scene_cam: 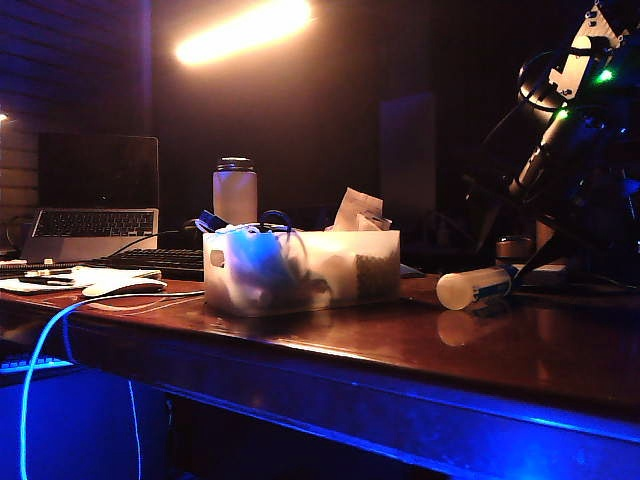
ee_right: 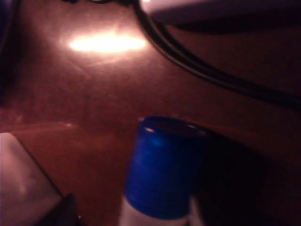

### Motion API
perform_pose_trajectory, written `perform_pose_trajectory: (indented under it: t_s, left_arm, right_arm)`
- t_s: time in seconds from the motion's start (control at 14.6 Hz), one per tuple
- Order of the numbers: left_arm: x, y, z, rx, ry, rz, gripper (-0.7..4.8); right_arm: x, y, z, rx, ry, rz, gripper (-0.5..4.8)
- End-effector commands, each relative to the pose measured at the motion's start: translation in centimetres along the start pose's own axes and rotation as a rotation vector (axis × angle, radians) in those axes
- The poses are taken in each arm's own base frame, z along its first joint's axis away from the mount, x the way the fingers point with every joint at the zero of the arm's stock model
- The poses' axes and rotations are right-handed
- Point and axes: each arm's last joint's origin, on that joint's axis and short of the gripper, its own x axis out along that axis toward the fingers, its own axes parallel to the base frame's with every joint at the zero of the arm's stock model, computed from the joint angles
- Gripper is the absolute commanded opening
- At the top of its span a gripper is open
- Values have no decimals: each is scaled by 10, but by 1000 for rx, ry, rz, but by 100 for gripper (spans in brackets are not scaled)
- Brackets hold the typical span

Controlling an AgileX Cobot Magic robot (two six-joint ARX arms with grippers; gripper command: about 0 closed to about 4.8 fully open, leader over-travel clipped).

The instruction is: Pick up the liquid glue and place it into the translucent box.

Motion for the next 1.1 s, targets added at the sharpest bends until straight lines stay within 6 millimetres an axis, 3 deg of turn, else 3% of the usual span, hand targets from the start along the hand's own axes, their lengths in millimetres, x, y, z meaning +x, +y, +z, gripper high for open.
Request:
perform_pose_trajectory:
  t_s: [0.07, 0.82, 0.89, 0.96, 1.03, 1.1]
  left_arm:
    - [-2, -1, 2, 8, -13, -6, -5]
    - [-6, -4, 0, -8, 8, -10, -5]
    - [-7, -4, 1, -6, 6, -9, -5]
    - [-7, -4, 1, -5, 4, -9, -5]
    - [-8, -5, 1, -3, 0, -8, -5]
    - [-8, -5, 1, -2, -1, -8, -5]
  right_arm:
    - [-1, -2, -2, 37, 4, -46, 319]
    - [35, -5, -26, -2, 99, -90, 311]
    - [37, -6, -27, -2, 108, -96, 271]
    - [37, -6, -29, -10, 117, -102, 184]
    - [37, -6, -30, -22, 120, -102, 45]
    - [37, -5, -30, -34, 132, -90, -6]
